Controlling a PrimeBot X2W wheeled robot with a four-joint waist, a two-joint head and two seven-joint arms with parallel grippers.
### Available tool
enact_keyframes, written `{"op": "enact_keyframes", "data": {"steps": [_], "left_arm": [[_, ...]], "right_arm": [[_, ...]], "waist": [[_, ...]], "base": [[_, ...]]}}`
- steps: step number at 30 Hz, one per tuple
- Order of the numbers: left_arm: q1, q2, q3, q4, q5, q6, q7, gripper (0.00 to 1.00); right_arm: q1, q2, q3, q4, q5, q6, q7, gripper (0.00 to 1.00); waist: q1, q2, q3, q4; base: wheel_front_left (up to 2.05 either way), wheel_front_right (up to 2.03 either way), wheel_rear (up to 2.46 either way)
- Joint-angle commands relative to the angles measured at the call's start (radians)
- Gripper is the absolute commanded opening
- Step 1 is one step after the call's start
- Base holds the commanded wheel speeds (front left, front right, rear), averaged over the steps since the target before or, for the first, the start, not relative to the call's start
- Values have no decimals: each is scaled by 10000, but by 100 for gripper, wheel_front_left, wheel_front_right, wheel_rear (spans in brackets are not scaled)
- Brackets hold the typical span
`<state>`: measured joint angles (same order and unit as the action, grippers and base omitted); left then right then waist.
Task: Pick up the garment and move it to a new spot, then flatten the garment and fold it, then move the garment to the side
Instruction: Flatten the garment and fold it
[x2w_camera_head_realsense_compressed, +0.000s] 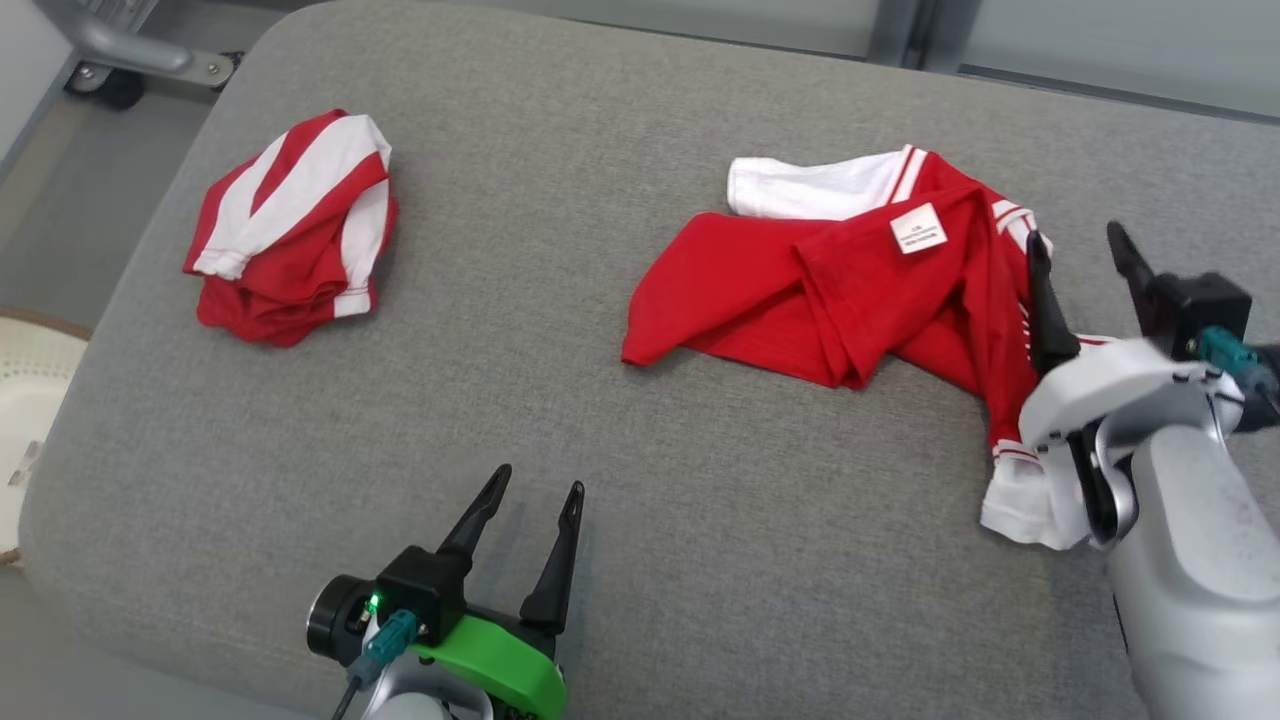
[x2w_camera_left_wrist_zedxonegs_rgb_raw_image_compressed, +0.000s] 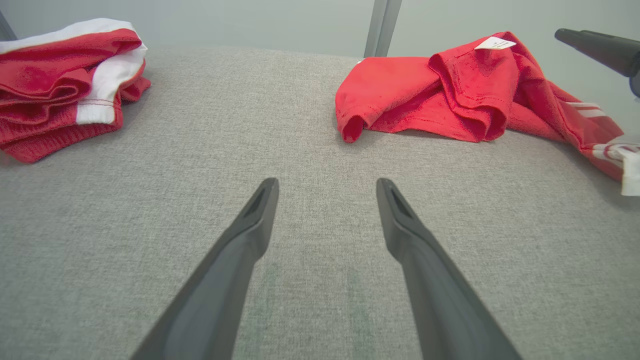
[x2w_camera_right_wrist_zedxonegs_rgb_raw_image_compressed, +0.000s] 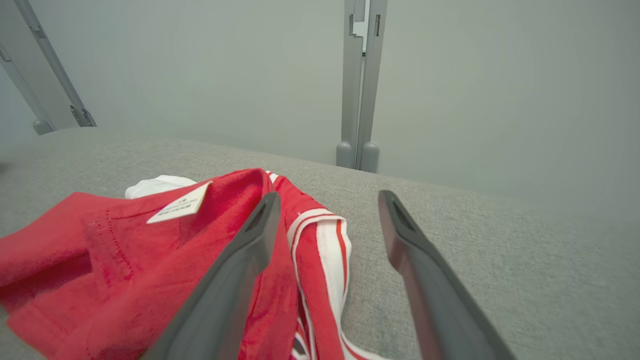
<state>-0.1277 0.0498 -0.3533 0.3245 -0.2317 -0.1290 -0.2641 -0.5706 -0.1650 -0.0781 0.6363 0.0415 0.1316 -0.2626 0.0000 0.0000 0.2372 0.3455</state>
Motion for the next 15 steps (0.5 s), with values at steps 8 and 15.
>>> {"op": "enact_keyframes", "data": {"steps": [8, 15], "left_arm": [[-411, 19, 246, 151, 262, -27, -5, 100], [-1526, 44, 575, 915, 556, -26, -5, 100]], "right_arm": [[3023, 408, 236, -2213, 701, -17, -33, 100], [4527, 751, 219, -3472, 1043, -16, -34, 100]], "waist": [[0, 0, -1116, -2303], [0, 0, -1040, -3729]], "base": [[0, 0, 0], [0, 0, 0]]}}
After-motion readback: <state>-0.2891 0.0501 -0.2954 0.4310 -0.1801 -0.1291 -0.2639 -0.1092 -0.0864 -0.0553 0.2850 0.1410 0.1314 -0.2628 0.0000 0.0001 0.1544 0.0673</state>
